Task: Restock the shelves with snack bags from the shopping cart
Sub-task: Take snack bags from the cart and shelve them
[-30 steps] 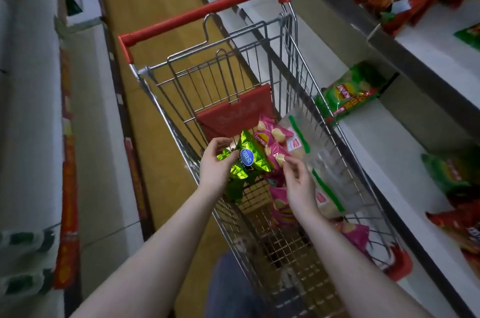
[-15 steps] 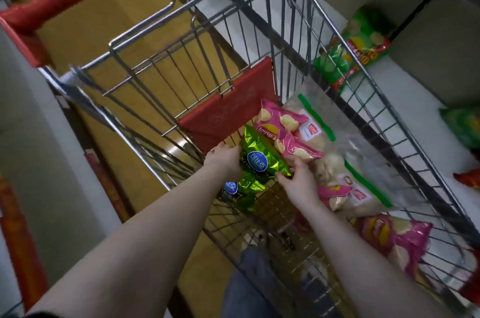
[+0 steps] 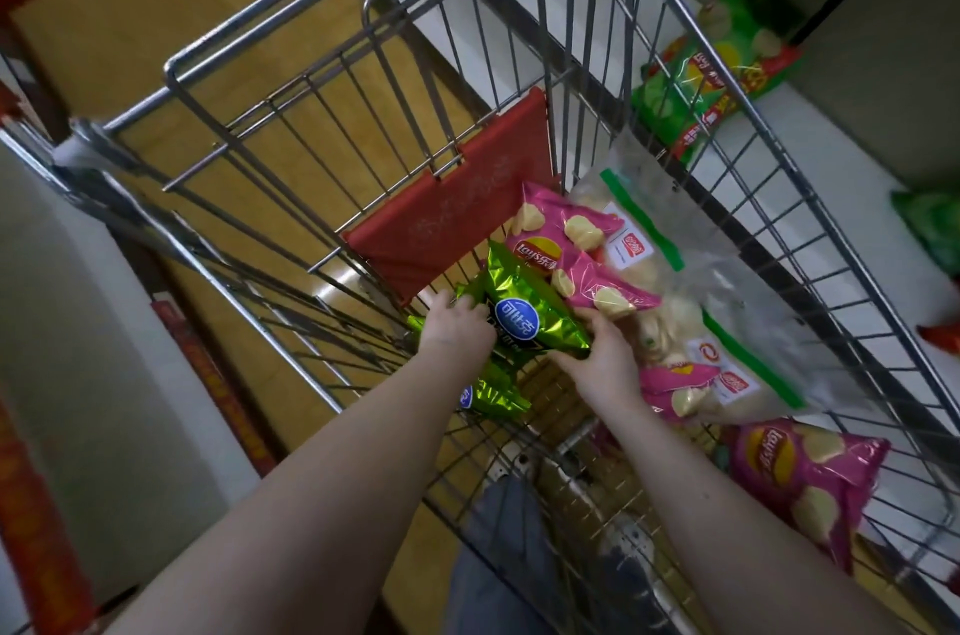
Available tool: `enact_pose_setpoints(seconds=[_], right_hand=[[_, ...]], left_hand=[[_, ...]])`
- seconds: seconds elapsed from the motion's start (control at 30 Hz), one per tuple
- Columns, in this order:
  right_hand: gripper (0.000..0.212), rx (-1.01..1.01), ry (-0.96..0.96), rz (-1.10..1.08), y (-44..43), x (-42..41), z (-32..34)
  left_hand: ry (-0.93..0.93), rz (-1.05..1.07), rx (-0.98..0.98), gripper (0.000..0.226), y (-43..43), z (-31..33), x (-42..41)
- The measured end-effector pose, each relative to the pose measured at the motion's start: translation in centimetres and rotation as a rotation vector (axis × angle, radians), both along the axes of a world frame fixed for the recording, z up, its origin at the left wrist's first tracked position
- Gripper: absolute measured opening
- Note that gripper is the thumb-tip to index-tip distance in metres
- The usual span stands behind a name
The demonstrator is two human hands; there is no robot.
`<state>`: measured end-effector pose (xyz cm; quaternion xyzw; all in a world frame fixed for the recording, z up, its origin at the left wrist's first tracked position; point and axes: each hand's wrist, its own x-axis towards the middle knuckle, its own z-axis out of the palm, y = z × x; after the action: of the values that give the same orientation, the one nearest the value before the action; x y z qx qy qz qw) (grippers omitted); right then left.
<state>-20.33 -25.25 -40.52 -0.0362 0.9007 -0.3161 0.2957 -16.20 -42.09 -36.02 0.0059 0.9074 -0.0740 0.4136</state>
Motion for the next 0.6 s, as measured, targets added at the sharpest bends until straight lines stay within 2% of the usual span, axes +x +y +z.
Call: enact_pose_setpoints(seconds=[0.17,0.27,0.43,0.5,0.6], right_hand=[[0.067,0.01,0.005,-0.002,-0.3,-0.1,0.2],[0.056,0.007,-0.001,-0.001,-0.2,-0.4,0.2],[0.035,-0.093,-0.038,-0.088,0.5,-0.1,1.0],[0.031,-0.152,-0.028,-0.121,0.5,-0.1,2.0],[0.032,-0.224,-0.024,-0.114,0.4,-0.4,3.8]], left_hand=[[-0.069,0.108,0.16,0.056,-0.3,1.7,-0.4],[-0.084,0.224,0.262,0.054,-0.9,4.3,-1.0],[0.143,0.493,0.46,0.053,-3.0,9.7,-0.7],[0.264,0.523,0.453,0.051,-3.7,11.1,-0.3],[0.339,0.578,0.435,0.045,-3.9,13.1,0.3]])
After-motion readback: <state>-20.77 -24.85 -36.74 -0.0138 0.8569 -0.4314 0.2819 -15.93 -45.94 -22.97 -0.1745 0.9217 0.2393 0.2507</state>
